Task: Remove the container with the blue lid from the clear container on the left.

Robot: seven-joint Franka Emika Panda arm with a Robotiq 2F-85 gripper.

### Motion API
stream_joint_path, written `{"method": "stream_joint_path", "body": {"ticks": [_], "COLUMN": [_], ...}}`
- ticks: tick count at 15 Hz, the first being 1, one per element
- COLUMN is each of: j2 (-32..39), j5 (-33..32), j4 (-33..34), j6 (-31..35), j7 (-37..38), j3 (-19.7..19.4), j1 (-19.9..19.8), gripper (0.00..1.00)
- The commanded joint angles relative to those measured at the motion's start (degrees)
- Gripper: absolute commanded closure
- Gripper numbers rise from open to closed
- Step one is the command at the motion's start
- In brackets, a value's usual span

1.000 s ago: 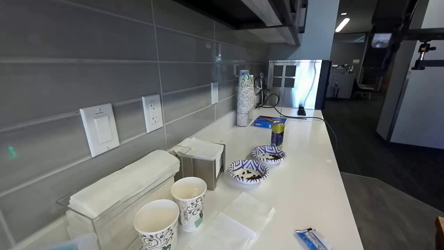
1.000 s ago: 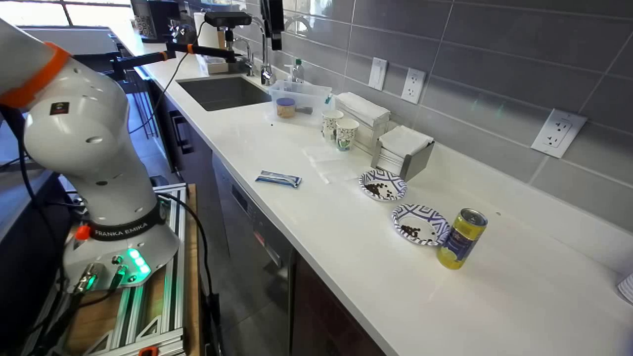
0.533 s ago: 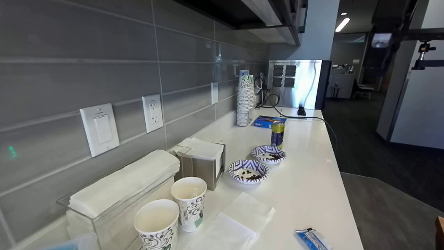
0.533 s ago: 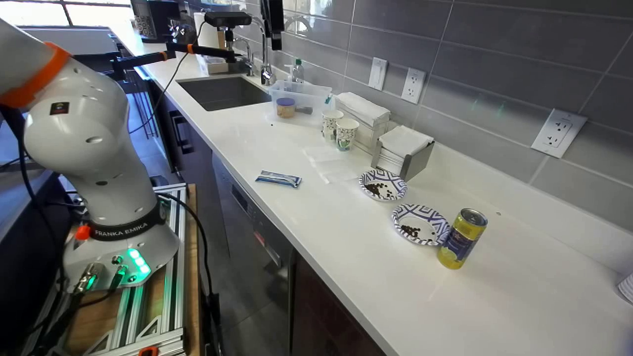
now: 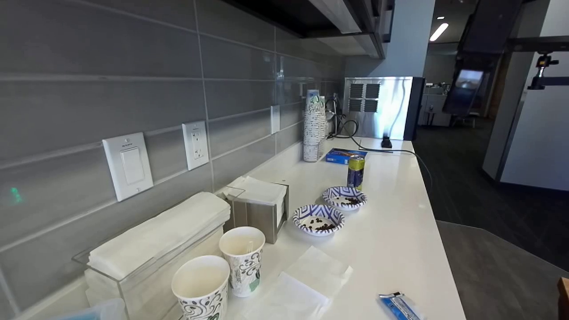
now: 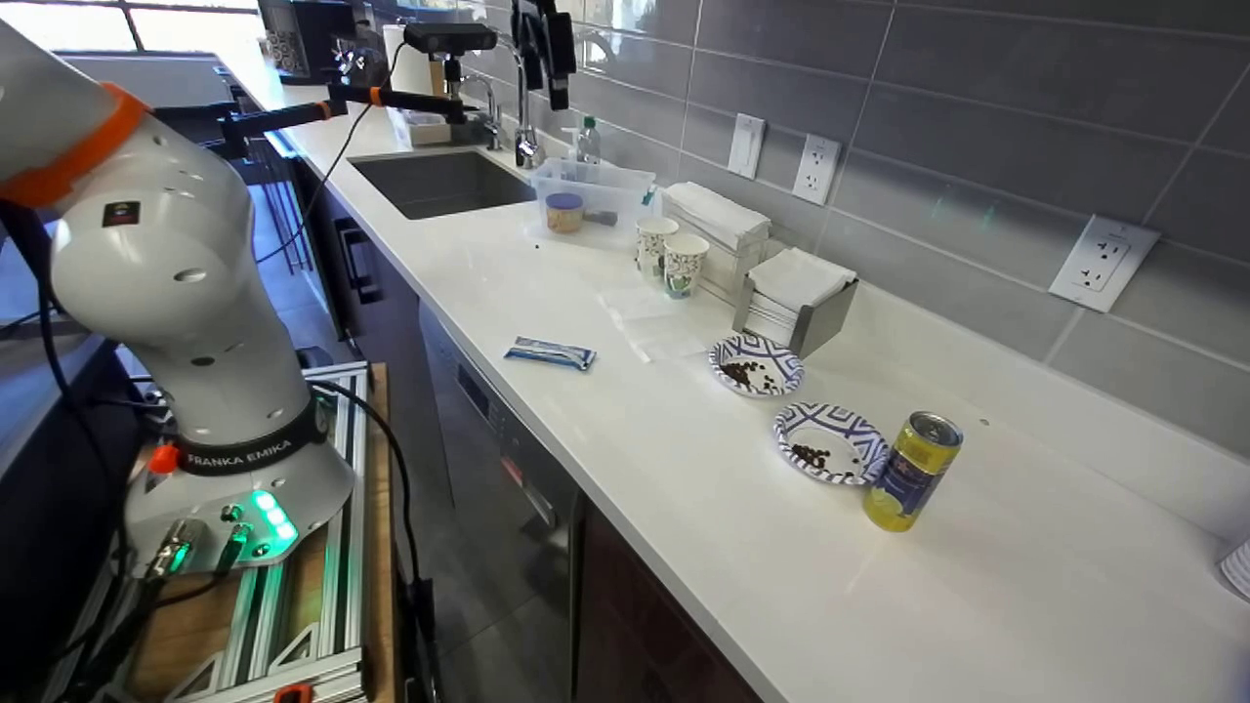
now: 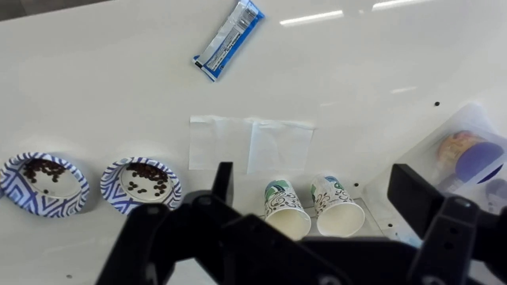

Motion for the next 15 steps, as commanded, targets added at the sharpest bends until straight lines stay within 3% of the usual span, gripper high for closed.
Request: {"method": "stream_joint_path", "body": {"ticks": [1, 3, 9, 15], "j2": [6.3, 9.0, 17.7, 25.7], "j5": [-4.8, -7.1, -5.6, 0.1], "j4": [1.1, 0.6, 0.5, 3.5], "j6": [6.5, 11.6, 24.3, 34.2], "j7": [-4.5, -8.2, -23.5, -40.4], "j3": [1.2, 0.6, -2.5, -4.6], "j1": [1.3, 2.0, 6.6, 11.7], "gripper": [0.00, 0.00, 0.00, 0.00]}}
